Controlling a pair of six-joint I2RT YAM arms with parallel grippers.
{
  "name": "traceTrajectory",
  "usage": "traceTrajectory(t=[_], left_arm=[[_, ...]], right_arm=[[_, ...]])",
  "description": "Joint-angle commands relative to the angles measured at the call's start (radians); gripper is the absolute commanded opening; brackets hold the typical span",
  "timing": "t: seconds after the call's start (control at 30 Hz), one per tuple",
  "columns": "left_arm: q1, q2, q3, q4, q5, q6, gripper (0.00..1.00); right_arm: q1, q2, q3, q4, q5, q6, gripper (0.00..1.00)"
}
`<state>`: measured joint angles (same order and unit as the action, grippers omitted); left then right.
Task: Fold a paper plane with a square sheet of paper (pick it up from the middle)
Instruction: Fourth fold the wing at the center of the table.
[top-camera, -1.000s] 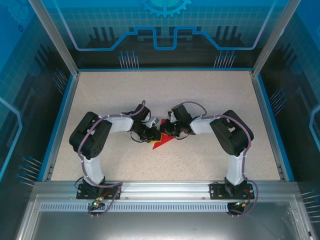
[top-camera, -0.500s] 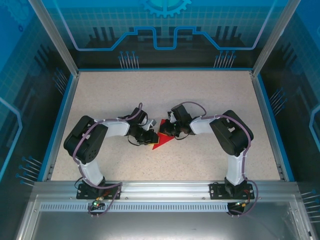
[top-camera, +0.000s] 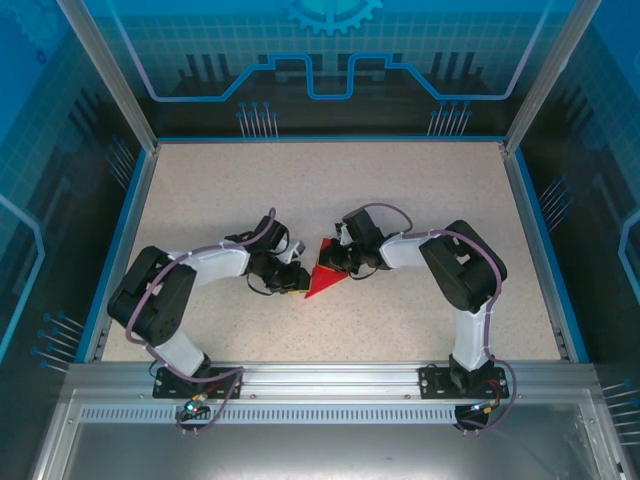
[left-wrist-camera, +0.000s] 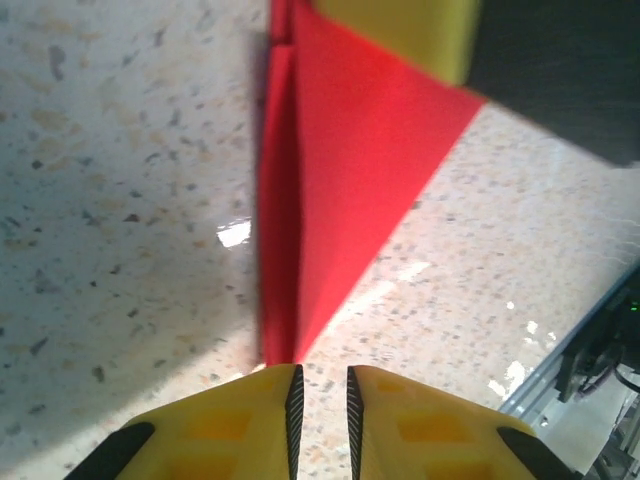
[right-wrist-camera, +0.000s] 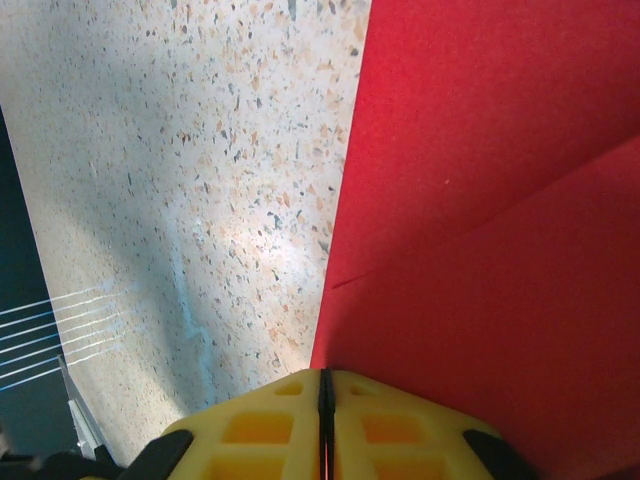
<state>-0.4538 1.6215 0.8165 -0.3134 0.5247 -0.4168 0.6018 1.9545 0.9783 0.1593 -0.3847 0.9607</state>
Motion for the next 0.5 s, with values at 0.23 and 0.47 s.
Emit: traceTrajectory(t=[0.23, 0.47], left_arm=[[-0.008, 0.053, 0.069, 0.041, 0.168, -0.015, 0.26], [-0.01, 0.159, 0.07, 0.066, 0.142, -0.021, 0.25]], right_arm=[[0.016, 0.065, -0.041, -0.121, 0.069, -0.015, 0.1], [0.018, 0.067, -0.043, -0.124, 0.071, -0.017, 0.11]])
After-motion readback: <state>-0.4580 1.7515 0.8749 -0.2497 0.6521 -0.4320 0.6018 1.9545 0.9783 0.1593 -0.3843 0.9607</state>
